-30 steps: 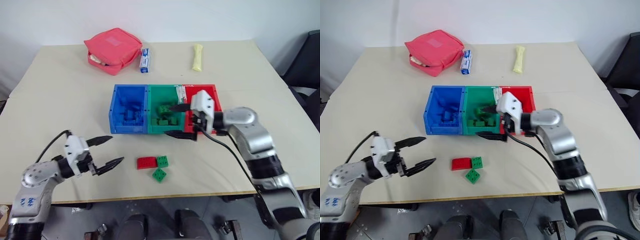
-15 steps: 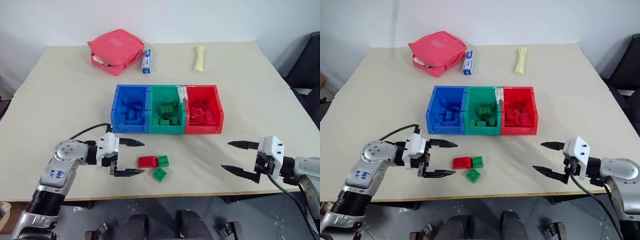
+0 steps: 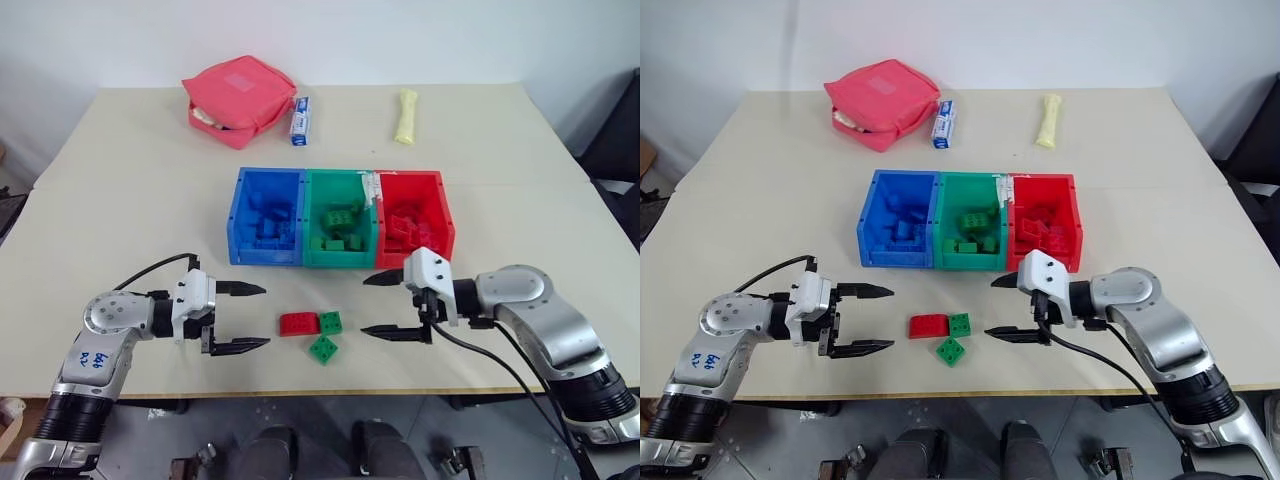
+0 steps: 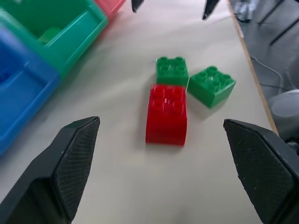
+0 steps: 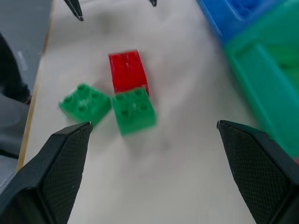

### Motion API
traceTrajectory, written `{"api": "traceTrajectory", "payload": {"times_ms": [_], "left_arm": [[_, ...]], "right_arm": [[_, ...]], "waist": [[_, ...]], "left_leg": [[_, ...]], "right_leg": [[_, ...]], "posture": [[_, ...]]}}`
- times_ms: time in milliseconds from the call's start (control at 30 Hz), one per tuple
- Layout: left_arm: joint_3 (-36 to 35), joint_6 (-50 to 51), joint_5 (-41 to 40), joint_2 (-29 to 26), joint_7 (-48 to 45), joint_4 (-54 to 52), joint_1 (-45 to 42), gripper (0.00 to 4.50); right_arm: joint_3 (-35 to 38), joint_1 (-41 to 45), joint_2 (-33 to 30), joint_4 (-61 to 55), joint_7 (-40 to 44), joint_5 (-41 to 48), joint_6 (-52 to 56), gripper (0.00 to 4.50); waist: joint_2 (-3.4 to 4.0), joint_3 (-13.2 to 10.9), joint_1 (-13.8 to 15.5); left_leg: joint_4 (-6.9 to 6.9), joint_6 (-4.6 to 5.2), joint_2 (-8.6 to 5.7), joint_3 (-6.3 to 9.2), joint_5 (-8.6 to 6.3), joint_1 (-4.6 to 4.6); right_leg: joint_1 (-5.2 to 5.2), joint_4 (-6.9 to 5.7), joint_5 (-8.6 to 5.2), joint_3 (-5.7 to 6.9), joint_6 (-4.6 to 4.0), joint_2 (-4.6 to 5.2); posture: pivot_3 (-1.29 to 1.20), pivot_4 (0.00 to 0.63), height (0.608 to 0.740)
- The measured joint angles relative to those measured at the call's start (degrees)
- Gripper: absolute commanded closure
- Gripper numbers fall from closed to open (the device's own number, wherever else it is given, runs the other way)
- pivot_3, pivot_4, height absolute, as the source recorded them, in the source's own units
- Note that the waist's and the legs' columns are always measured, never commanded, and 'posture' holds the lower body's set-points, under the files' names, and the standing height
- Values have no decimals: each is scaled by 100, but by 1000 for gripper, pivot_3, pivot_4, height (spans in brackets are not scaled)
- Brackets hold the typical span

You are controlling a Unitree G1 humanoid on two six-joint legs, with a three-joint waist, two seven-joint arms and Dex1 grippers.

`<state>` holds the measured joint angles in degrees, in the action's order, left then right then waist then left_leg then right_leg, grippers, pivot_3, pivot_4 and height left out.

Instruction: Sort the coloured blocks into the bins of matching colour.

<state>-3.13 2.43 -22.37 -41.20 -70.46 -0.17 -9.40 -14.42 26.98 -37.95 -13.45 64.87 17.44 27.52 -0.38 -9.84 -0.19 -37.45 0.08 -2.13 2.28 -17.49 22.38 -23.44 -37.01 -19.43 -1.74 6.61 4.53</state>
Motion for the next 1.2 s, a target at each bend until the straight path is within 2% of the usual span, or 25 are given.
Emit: {"api": "traceTrajectory", "payload": {"times_ms": [200, 400, 500, 733, 767, 933, 1067, 1200], "left_arm": [[-130, 38, -30, -5, 194, -376, 332, 0], [-161, 126, -73, -5, 342, -601, 386, 0], [-246, 166, -106, -5, 405, -665, 442, 0], [-267, 258, -205, 5, 467, -785, 475, 0], [-277, 271, -222, 24, 491, -785, 465, 0], [-594, 531, -486, 323, 978, -790, 417, 0], [-990, 644, -613, 501, 1422, -810, 664, 0], [-1195, 611, -614, 537, 1600, -789, 994, 0]], "right_arm": [[-813, 463, 545, 837, -129, -659, -228, 11], [-1000, 612, 731, 1288, -49, -866, -494, 11], [-999, 626, 787, 1374, -25, -910, -549, 604], [-978, 547, 825, 1341, 129, -877, -634, 2914], [-964, 534, 811, 1325, 160, -833, -632, 3060], [-392, 705, 829, 1320, -52, -570, -468, 3060], [240, 1529, 1095, 1414, -553, -327, -22, 3060], [423, 2247, 1377, 2177, -1141, -561, -234, 3060]], "waist": [[-1, 0, 14], [-1, 0, -25], [0, 0, -46], [0, 0, -53], [0, 0, -52], [-1, 0, -47], [0, 0, -161], [-2, 1, -158]], "left_leg": [[-9, 0, -4, 5, 0, 2], [-8, -2, -1, 4, 0, 1], [-4, -3, -1, 4, 1, 1], [-6, -3, -2, 5, 1, 1], [-7, -2, -2, 5, 1, 1], [-10, -2, -2, 5, 0, 1], [-2, -10, 1, 3, 1, -1], [3, -11, -1, 3, 2, -4]], "right_leg": [[1, -8, 0, 5, 0, 2], [-1, -10, 0, 6, 0, -2], [-2, -10, 0, 6, 0, -2], [-1, -10, 0, 6, 0, -1], [-1, -10, 0, 6, 0, -1], [-1, -13, 0, 6, 0, -1], [-14, -34, -2, 5, -3, -4], [-17, -40, -3, 6, -6, -2]], "posture": [[0, 150, 740], [0, 150, 740], [0, 150, 740], [0, 150, 740], [0, 150, 740], [0, 150, 740], [0, 150, 740], [0, 150, 740]]}}
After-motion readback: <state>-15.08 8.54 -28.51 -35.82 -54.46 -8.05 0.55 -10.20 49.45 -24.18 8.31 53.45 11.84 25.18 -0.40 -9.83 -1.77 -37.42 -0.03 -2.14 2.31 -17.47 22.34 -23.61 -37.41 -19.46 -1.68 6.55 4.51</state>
